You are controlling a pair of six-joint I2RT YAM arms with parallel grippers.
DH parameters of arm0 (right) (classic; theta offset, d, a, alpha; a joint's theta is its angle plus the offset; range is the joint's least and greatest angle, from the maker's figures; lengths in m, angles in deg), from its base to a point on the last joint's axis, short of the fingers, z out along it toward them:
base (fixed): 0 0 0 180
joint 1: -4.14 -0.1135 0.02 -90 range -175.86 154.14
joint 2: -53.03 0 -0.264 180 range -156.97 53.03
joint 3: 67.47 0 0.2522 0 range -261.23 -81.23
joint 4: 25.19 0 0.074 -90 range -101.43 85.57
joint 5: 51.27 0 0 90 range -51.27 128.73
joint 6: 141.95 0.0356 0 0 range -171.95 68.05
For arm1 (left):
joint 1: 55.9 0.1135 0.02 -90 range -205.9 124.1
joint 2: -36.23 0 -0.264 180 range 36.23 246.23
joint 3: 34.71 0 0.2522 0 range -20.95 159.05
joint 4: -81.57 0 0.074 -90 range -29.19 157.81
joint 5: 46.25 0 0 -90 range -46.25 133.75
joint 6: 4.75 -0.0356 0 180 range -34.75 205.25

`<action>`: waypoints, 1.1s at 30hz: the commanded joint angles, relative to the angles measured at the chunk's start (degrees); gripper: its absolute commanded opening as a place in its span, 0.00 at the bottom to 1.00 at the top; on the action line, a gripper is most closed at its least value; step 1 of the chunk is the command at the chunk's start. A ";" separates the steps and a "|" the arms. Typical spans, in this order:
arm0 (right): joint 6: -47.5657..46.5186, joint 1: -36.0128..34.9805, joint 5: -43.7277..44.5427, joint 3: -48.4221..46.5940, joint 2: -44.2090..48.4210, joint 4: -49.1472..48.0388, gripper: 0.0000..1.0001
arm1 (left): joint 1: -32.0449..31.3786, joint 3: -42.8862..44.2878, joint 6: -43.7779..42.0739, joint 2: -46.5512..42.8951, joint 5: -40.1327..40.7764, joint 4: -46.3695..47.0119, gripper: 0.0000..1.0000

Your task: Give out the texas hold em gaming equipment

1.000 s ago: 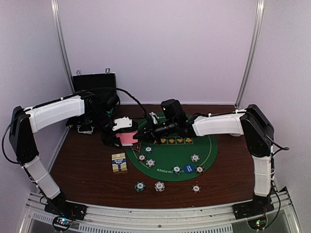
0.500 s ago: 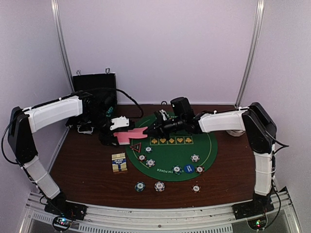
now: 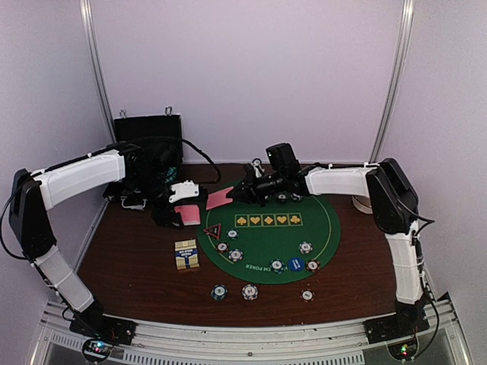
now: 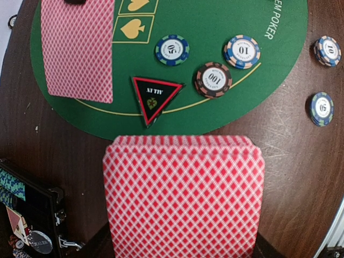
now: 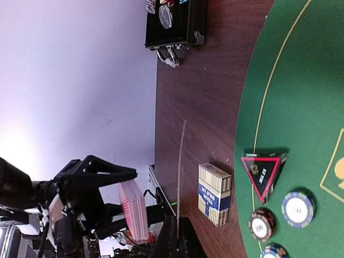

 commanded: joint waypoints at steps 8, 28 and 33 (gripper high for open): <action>-1.30 0.10 1.20 -18.18 -16.74 3.73 0.00 | 0.39 0.88 0.53 -1.81 -1.60 -0.44 0.00; -10.07 -0.69 7.81 -27.62 -24.02 16.15 0.42 | 0.39 2.94 0.81 -0.13 -3.06 -1.84 0.00; -14.32 -0.69 9.86 -25.53 -20.05 19.93 0.60 | 0.39 3.45 1.29 0.07 -3.58 -1.96 0.00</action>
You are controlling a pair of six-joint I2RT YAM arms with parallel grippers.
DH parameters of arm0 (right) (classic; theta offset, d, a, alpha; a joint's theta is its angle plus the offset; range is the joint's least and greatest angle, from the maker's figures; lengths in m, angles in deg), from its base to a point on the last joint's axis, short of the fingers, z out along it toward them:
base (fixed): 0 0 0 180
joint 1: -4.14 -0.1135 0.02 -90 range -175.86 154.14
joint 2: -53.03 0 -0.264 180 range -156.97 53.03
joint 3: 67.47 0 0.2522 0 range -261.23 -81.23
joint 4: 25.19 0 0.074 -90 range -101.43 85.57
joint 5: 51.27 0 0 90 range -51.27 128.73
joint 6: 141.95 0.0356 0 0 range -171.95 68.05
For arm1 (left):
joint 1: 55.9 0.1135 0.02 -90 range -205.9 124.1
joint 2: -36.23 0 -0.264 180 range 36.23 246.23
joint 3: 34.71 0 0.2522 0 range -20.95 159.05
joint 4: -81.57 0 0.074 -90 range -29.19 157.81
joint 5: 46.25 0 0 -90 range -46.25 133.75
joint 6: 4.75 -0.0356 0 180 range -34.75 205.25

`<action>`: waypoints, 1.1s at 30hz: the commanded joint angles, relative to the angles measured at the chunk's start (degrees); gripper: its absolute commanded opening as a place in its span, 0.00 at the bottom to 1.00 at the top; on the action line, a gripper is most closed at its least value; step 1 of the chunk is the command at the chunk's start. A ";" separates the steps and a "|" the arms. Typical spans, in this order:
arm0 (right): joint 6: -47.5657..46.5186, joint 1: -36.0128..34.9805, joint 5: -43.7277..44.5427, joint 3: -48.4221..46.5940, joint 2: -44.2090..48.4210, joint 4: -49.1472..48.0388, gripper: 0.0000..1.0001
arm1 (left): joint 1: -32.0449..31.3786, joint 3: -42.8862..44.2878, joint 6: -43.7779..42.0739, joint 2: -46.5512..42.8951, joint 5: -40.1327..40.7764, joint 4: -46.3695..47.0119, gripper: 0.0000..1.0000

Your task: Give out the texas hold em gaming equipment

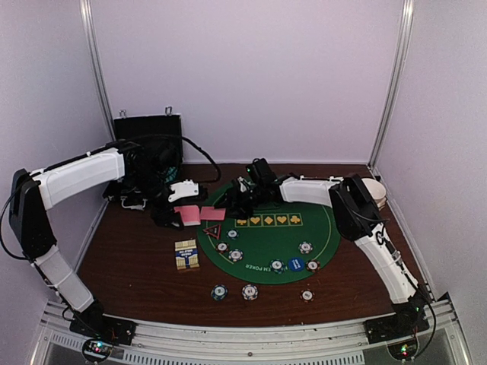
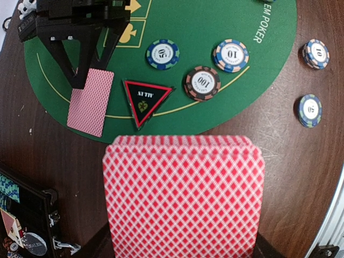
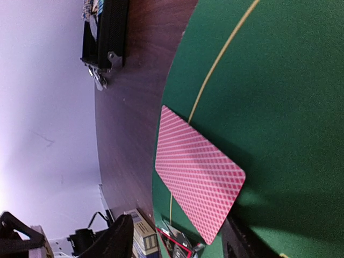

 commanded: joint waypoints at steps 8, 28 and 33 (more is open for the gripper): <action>-12.24 0.03 5.34 4.51 12.26 12.85 0.90 | 0.39 3.11 1.38 0.01 -1.68 -0.14 0.00; -4.92 -5.81 9.98 23.05 29.51 0.92 1.00 | 0.39 5.20 3.76 1.76 -3.98 -0.41 0.00; -4.03 -6.87 7.53 20.92 29.11 -1.24 1.00 | 0.39 4.77 3.65 1.31 -3.28 -0.44 0.00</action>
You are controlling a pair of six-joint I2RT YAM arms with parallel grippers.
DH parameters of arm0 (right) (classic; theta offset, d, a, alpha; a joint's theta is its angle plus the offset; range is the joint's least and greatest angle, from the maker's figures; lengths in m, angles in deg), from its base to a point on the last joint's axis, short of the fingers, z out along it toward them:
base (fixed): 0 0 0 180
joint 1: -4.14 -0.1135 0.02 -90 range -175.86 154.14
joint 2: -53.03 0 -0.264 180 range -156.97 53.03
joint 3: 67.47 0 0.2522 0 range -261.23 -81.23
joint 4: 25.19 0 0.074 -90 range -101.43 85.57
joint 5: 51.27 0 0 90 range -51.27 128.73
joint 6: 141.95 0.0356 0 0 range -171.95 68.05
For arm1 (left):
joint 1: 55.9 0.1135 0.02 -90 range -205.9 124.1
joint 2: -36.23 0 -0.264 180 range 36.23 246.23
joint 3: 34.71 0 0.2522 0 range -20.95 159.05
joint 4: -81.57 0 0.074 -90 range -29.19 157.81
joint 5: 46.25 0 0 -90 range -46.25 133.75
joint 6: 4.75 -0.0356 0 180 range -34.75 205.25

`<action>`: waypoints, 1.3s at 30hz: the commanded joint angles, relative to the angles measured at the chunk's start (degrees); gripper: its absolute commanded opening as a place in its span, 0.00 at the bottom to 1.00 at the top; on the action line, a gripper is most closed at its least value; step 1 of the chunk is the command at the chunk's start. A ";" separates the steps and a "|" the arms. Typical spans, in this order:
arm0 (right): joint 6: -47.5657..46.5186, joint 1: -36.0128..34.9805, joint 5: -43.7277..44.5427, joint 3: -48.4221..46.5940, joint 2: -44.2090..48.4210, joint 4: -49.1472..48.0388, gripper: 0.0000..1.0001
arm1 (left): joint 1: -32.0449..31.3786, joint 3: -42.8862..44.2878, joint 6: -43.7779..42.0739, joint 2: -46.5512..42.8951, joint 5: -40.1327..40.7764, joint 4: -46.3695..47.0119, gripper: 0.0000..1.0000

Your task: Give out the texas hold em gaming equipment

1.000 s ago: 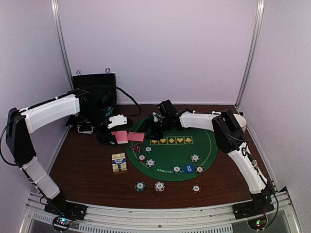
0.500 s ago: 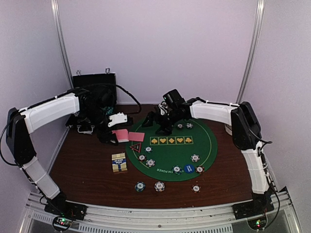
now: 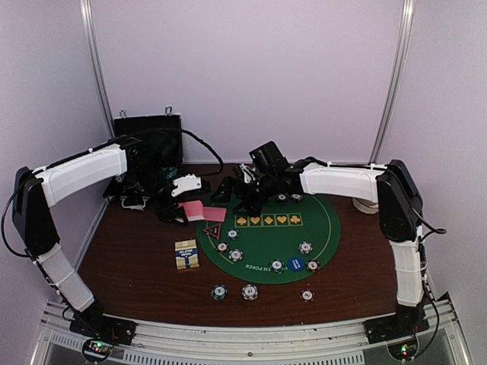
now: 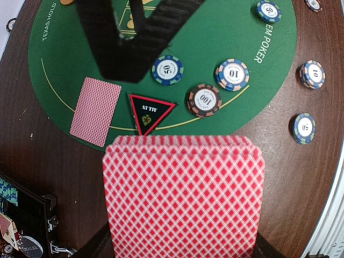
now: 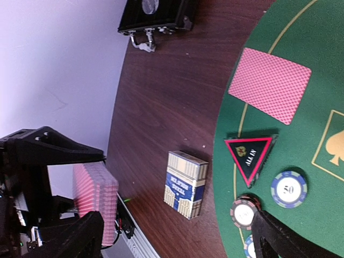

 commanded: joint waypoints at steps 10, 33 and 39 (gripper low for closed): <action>8.13 -1.81 -6.31 3.13 2.75 -15.08 1.00 | 0.40 2.21 0.24 0.62 -0.75 0.29 0.00; 24.16 -5.52 -14.07 5.26 -5.24 -38.56 0.94 | 0.39 4.45 0.51 1.17 -1.74 -0.56 0.00; 24.70 -5.91 -14.37 2.25 -7.50 -37.42 0.92 | 0.31 4.96 0.40 1.12 -2.47 -1.13 0.00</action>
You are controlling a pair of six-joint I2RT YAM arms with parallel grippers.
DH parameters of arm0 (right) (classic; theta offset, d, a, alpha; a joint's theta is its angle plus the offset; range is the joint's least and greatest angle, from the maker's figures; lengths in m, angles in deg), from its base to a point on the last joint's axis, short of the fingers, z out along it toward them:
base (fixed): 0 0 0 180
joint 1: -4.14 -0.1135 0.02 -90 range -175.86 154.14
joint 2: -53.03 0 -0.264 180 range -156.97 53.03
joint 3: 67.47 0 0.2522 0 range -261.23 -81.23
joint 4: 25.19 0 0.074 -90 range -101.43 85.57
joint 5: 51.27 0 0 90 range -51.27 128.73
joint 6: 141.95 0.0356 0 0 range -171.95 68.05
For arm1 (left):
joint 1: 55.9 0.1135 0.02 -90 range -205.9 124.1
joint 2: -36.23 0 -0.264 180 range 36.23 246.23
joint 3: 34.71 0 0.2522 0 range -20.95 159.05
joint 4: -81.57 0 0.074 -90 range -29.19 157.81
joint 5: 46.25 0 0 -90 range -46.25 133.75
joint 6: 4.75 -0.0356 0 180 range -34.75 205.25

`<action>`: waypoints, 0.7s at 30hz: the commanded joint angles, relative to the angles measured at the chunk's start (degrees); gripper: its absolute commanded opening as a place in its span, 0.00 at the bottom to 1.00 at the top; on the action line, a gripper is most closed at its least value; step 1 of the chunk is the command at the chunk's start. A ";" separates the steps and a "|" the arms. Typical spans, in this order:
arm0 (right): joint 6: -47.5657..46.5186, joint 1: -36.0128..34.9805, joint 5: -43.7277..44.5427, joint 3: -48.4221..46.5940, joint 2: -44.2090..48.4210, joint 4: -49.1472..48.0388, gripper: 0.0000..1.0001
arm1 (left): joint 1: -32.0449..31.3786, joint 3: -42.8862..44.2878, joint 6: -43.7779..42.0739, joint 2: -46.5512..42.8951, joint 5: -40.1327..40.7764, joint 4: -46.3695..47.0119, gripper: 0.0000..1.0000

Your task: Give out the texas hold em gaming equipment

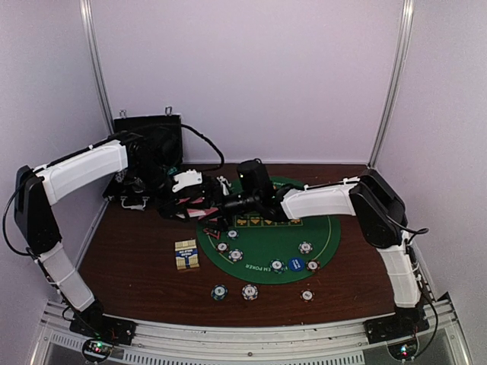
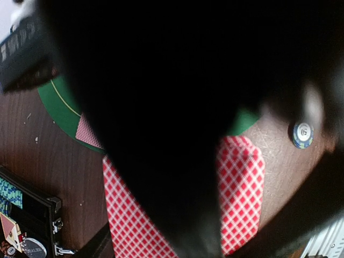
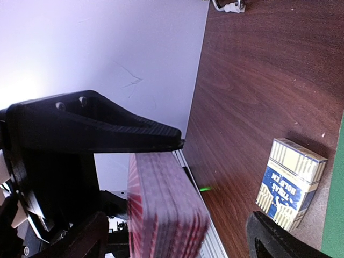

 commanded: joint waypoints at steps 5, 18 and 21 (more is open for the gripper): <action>1.93 -0.49 -1.33 -4.74 -2.97 -1.55 0.88 | 0.15 2.38 0.31 -0.16 -2.19 -0.15 0.00; 3.29 1.78 1.50 0.90 -1.07 -1.67 0.72 | 0.16 2.78 -0.04 -1.37 -2.47 -1.36 0.00; 2.90 1.95 1.52 1.48 -0.53 -1.09 0.70 | 0.15 2.67 -0.17 -1.68 -2.37 -1.45 0.00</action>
